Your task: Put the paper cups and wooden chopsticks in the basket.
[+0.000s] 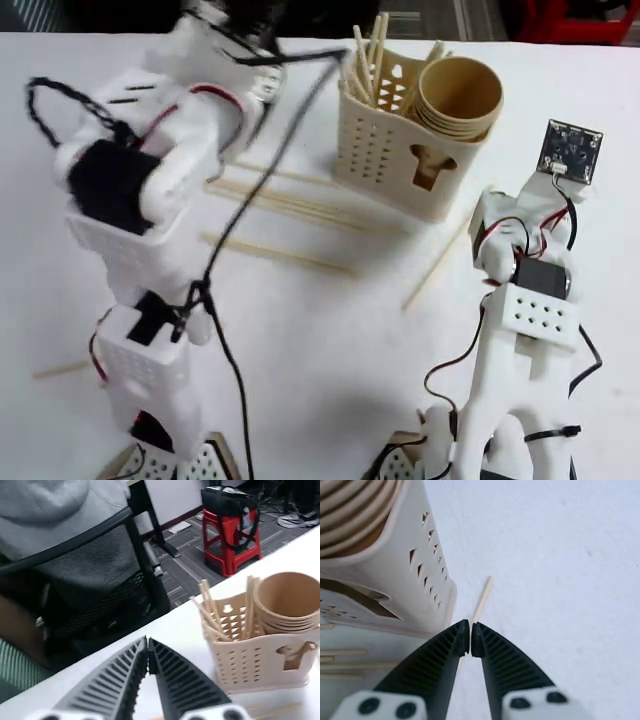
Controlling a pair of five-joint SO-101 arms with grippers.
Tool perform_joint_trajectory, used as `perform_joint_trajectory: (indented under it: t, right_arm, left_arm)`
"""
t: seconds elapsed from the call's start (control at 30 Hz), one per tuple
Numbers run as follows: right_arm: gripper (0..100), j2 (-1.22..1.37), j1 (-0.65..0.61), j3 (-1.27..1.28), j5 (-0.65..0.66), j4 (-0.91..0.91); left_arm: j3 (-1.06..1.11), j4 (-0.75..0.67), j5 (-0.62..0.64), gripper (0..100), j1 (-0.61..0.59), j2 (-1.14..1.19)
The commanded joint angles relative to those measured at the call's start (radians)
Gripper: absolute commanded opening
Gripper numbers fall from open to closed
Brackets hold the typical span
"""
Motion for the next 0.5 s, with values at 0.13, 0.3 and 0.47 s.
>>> perform_joint_trajectory:
  t: [0.13, 0.3, 0.47]
  right_arm:
    - [2.5, -0.028, -0.002, -0.014, 0.000, -0.019]
    - [2.5, -0.027, -0.041, -0.011, 0.041, -0.016]
    - [2.5, -0.033, -0.054, -0.009, 0.049, -0.010]
  left_arm:
    - [0.216, 0.003, 0.006, 2, -0.110, -0.260]
    - [0.497, 0.002, 0.003, 2, -0.110, -0.492]
    - [0.821, -0.015, 0.008, 2, -0.153, -0.722]
